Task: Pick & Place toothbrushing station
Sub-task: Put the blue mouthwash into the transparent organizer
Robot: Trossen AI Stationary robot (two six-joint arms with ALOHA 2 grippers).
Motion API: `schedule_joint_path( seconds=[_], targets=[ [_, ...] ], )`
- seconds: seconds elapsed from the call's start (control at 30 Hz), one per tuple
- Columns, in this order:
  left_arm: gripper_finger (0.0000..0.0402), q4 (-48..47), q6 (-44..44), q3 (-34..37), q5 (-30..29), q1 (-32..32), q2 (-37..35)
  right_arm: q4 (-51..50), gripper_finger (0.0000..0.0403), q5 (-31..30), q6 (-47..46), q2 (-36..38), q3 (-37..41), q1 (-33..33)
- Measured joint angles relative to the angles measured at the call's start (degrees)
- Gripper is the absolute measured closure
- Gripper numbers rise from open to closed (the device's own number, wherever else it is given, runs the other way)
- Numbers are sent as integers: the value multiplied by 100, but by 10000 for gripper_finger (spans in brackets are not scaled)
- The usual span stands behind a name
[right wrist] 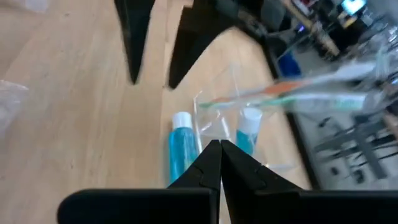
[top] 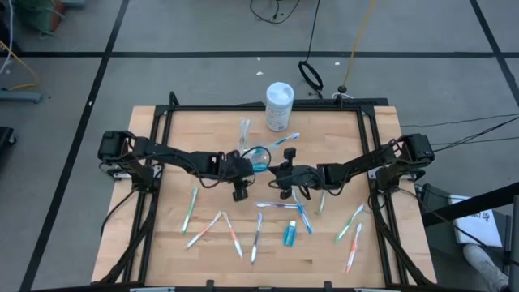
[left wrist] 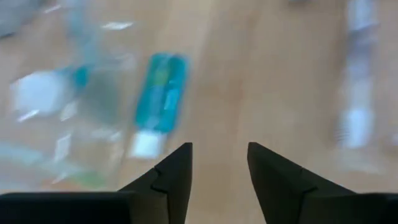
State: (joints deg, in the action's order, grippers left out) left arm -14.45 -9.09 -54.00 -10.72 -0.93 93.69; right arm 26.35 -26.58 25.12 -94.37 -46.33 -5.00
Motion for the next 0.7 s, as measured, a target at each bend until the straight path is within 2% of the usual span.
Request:
schedule_joint_path(
  seconds=[0.1, 0.23, 0.43, 0.7],
  targets=[
    [239, -307, -153, 9, -464, -4, 0, -139, 403, 383, -415, 0, 0, 193],
    [238, -203, -174, 105, -524, 204, 175, -310, 403, 1003, -818, -1, 0, 456],
    [238, 182, 42, 116, -615, 687, 565, -412, 403, 1026, -1142, -2, 0, 718],
    [238, 496, 1037, 116, -503, 1161, 557, -716, 403, 1026, -1234, -2, 2, 952]
  ],
)
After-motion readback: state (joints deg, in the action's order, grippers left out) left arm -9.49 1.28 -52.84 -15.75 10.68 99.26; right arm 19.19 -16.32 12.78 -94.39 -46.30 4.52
